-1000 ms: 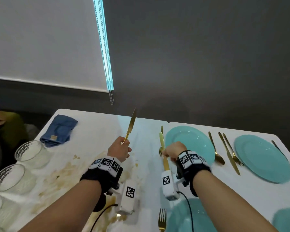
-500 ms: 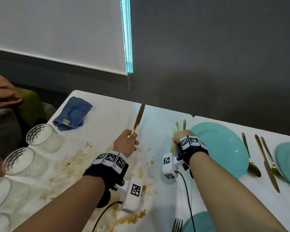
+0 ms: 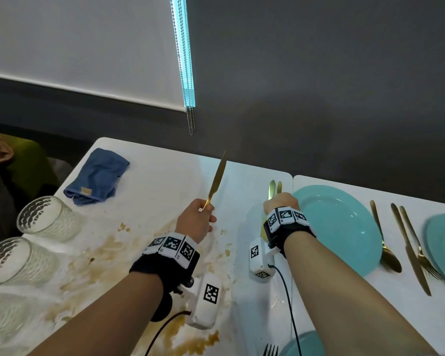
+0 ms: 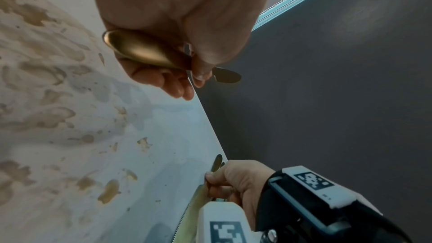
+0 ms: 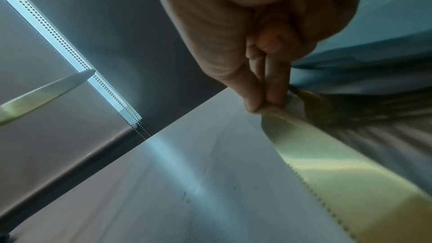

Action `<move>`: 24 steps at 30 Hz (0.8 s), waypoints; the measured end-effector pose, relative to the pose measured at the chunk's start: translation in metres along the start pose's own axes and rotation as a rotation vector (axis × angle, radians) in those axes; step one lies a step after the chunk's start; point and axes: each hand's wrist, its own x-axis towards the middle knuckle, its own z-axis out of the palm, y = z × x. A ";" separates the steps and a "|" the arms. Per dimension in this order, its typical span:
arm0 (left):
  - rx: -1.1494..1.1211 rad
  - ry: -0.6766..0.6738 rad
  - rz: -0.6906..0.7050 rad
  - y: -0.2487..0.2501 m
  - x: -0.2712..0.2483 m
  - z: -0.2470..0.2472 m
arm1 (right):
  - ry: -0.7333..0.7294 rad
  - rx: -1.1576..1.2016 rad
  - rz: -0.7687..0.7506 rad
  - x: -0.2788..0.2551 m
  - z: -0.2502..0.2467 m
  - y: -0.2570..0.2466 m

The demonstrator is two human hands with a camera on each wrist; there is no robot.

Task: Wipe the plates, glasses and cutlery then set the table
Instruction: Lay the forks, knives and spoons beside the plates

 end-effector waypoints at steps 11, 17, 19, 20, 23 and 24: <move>0.026 -0.013 0.011 0.002 0.004 0.008 | 0.080 0.030 0.014 0.005 0.005 0.001; 0.027 0.010 0.012 -0.002 0.002 0.009 | 0.025 -0.024 -0.049 0.004 0.001 0.002; 0.025 0.017 0.011 -0.003 0.001 0.009 | 0.033 -0.039 -0.051 0.005 0.000 0.003; 0.026 0.018 0.012 -0.004 0.001 0.010 | 0.036 -0.041 -0.044 0.005 0.000 0.004; 0.034 0.019 0.016 -0.005 -0.001 0.011 | 0.041 -0.037 -0.049 0.005 -0.001 0.003; 0.032 0.021 0.019 -0.004 -0.001 0.011 | 0.036 -0.034 -0.050 0.005 -0.001 0.003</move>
